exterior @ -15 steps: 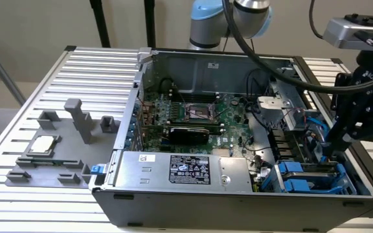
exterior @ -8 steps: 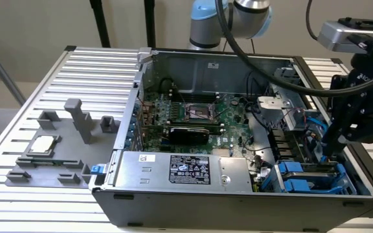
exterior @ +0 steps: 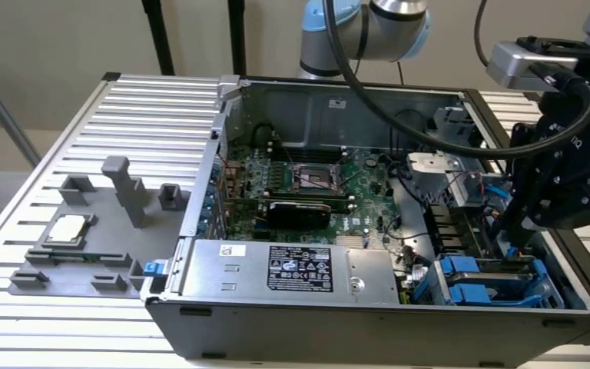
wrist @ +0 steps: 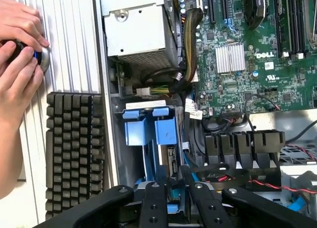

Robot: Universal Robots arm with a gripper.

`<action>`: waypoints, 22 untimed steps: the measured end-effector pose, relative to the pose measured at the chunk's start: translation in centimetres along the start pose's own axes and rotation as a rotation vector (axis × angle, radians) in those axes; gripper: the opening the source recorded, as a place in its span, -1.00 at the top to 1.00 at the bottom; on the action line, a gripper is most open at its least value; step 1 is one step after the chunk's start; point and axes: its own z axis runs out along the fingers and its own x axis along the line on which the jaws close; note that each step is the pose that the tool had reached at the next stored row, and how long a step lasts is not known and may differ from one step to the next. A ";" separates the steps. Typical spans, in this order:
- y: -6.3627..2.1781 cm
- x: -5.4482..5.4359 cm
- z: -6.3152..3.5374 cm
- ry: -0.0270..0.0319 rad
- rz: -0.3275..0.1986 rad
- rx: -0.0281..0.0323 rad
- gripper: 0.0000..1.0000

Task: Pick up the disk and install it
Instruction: 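Insert the second disk wire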

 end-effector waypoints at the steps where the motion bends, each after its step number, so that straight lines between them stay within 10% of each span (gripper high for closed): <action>1: 0.00 0.0 0.07 0.0010 0.000 0.0002 -1.00; 12: -0.09 -0.4 0.16 0.0248 0.001 0.0032 -1.00; 18: -0.25 -0.5 0.44 0.0251 0.001 0.0032 -1.00; 19: -0.26 -0.5 0.51 0.0253 0.001 0.0032 1.00; 22: -0.26 -0.5 0.71 0.0254 0.001 0.0033 1.00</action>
